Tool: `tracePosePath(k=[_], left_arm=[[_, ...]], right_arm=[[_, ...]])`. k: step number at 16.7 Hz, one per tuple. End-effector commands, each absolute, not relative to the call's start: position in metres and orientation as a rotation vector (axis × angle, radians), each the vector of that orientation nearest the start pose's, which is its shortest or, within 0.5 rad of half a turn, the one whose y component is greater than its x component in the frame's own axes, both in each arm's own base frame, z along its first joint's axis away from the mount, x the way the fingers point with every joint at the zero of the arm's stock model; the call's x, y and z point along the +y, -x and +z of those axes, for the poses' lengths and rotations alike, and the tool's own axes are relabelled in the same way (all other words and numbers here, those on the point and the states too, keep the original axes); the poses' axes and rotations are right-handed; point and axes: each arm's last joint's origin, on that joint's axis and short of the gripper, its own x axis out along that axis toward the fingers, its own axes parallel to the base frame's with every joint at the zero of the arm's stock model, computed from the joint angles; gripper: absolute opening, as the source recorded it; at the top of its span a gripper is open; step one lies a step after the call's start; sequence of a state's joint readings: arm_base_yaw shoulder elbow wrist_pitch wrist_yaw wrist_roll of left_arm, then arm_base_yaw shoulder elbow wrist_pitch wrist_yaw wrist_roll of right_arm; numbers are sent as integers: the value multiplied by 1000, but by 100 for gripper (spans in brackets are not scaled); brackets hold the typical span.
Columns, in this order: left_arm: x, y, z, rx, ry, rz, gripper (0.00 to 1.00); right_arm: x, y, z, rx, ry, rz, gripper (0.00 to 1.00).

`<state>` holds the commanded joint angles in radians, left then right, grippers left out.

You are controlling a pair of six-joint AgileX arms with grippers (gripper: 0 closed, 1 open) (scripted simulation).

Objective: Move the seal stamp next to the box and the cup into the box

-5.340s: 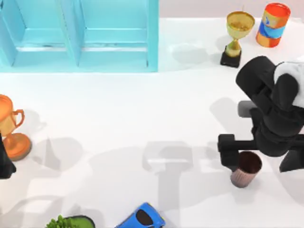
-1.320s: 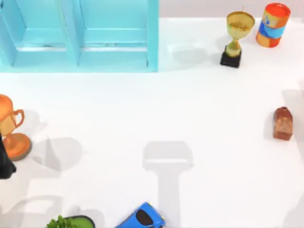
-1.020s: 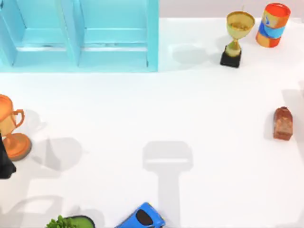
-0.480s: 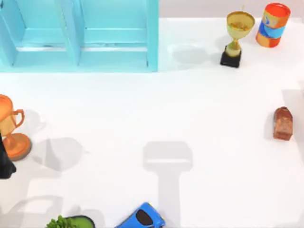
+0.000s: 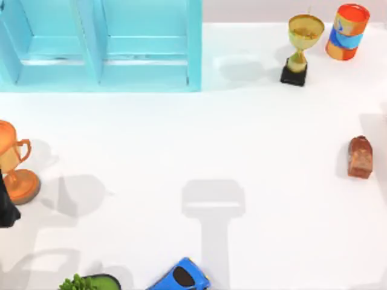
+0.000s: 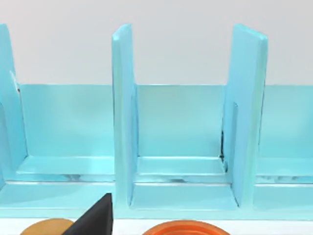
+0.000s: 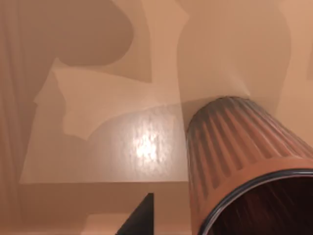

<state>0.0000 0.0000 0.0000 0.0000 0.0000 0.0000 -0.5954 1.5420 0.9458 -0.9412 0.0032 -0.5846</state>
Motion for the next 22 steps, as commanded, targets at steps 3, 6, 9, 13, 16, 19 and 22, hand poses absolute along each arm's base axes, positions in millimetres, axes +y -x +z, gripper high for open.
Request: tracePosePath(k=[3,6,9,13,16,19,22], left_arm=[[-1,-106,160,0,0,0,100],[-1,-106,160,0,0,0,100],[-1,-106,160,0,0,0,100],[-1,-106,160,0,0,0,100],[-1,-106,160,0,0,0,100],[-1,-106,160,0,0,0,100],[-1,-106,160,0,0,0,100]], right_arm=[[-144,-214,177,1545,8,-25,100],[-144,-214,177,1545,8,-25,100],[-144,-214,177,1544,8,-25,100],[-149,-223,191,1475,47,-17,100],[-156,-235,218,1378,90,-18,100],[-157,-242,250,1310,111,-20,100],[-152,-240,275,1310,97,-19,100]])
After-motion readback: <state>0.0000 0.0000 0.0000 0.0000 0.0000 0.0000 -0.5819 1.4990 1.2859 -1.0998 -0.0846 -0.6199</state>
